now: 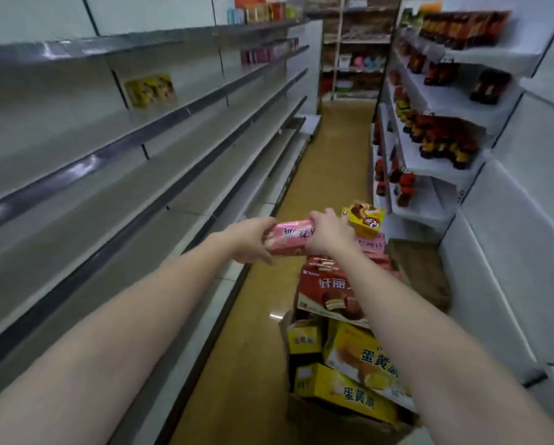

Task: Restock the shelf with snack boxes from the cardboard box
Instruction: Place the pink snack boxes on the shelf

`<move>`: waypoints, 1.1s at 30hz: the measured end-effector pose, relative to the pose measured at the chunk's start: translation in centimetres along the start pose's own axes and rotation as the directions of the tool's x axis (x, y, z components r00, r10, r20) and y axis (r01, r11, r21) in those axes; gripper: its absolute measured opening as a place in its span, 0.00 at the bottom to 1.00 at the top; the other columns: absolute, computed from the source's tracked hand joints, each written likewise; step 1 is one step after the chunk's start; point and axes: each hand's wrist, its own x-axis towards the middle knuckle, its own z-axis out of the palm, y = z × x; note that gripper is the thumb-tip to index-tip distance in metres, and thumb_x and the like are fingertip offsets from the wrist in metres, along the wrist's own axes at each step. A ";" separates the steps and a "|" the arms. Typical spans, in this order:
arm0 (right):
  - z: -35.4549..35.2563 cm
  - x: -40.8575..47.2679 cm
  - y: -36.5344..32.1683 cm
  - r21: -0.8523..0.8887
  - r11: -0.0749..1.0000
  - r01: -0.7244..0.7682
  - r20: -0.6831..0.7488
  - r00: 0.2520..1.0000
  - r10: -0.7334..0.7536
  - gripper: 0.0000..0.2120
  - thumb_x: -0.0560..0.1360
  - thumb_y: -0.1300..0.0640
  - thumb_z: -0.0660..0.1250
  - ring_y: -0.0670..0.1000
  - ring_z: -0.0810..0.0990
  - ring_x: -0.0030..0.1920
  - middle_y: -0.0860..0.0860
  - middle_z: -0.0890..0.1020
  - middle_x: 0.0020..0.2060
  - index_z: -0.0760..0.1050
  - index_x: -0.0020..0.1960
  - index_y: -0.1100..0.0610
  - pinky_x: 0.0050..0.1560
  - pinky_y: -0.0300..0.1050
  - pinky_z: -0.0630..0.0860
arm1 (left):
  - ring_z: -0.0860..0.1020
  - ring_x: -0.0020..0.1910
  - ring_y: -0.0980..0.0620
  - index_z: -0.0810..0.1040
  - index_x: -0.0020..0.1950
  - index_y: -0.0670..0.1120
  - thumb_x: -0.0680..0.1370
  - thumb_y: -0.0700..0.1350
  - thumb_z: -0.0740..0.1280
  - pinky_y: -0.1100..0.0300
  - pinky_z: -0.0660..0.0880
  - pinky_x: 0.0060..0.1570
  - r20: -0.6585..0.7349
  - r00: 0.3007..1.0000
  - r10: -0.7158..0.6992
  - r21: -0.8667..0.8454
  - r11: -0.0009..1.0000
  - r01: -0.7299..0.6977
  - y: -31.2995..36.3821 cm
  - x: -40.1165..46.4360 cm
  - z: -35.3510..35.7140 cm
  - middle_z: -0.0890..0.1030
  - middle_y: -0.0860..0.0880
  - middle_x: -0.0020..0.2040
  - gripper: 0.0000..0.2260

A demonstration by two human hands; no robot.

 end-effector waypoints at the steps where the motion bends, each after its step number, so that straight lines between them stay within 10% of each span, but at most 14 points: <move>1: -0.2 -0.8 -1.3 0.007 1.000 0.006 0.038 0.999 -0.006 0.23 0.70 0.49 0.72 0.63 0.70 0.64 0.53 0.72 0.61 0.72 0.64 0.48 0.61 0.57 0.72 | 0.76 0.56 0.53 0.68 0.68 0.55 0.65 0.58 0.78 0.55 0.74 0.57 -0.079 0.997 -0.003 0.065 0.998 0.008 -0.8 -1.5 0.1 0.77 0.55 0.61 0.35; 6: 0.5 -5.0 -6.1 0.065 0.993 0.095 0.126 0.987 -0.102 0.27 0.63 0.49 0.76 0.59 0.74 0.56 0.50 0.68 0.52 0.70 0.59 0.46 0.57 0.53 0.74 | 0.79 0.46 0.54 0.73 0.58 0.57 0.64 0.62 0.73 0.57 0.78 0.46 -0.216 0.973 -0.085 0.051 0.994 0.098 -4.0 -8.5 -0.3 0.80 0.57 0.50 0.26; 14: 3.6 -8.5 -11.6 0.357 0.926 0.121 0.009 0.991 -0.133 0.34 0.70 0.57 0.77 0.60 0.76 0.61 0.57 0.68 0.65 0.63 0.70 0.56 0.59 0.52 0.74 | 0.80 0.45 0.54 0.78 0.57 0.55 0.64 0.56 0.77 0.52 0.80 0.50 -0.159 0.929 -0.335 -0.237 0.926 0.294 -9.2 -16.7 -1.4 0.82 0.54 0.49 0.23; 21: 3.8 -8.2 -17.4 0.350 0.912 0.215 -0.014 0.974 -0.225 0.35 0.65 0.44 0.80 0.58 0.79 0.58 0.56 0.77 0.58 0.68 0.63 0.56 0.56 0.57 0.79 | 0.84 0.41 0.49 0.82 0.50 0.44 0.65 0.45 0.80 0.56 0.81 0.43 -0.126 0.863 -0.490 -0.528 0.769 0.360 -12.4 -21.7 -3.6 0.85 0.47 0.46 0.17; 33: 2.1 -7.3 -23.7 -0.016 0.810 0.587 0.073 0.808 -0.584 0.41 0.68 0.52 0.78 0.59 0.68 0.68 0.54 0.68 0.68 0.61 0.75 0.50 0.68 0.58 0.66 | 0.84 0.41 0.53 0.80 0.50 0.54 0.59 0.55 0.82 0.53 0.83 0.44 -0.087 0.886 -0.455 -0.251 0.871 0.423 -14.7 -23.7 -8.2 0.84 0.52 0.46 0.23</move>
